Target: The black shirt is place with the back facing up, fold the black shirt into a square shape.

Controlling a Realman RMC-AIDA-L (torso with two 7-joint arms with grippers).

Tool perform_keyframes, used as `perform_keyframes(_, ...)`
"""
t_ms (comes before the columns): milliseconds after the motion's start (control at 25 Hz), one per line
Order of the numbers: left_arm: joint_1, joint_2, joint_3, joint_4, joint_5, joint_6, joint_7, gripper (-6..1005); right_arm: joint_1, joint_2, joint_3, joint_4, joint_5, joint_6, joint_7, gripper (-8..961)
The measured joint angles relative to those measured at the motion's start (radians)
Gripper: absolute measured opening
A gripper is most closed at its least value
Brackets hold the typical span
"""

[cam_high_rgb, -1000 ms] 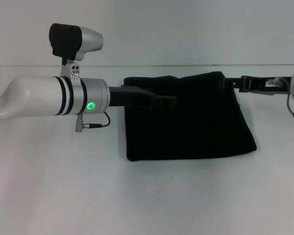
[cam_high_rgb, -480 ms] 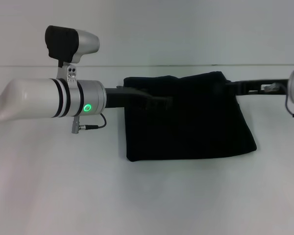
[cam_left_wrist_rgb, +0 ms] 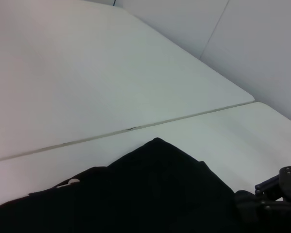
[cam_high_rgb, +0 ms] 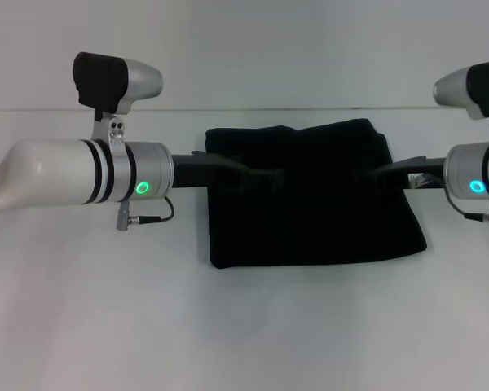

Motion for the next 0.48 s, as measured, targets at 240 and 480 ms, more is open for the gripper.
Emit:
perform_keyframes(240,0.004,0.0,0.0,0.003,-0.002,0.002,0.0,906,-0.018,0.005,0.003,-0.032,0.006,0.041,-0.023,70)
perform_keyframes(480,0.005,0.004,0.0,0.01,-0.002,0.008,0.0,906,-0.058,0.022,0.038,-0.166,0.013,0.031,-0.03,14)
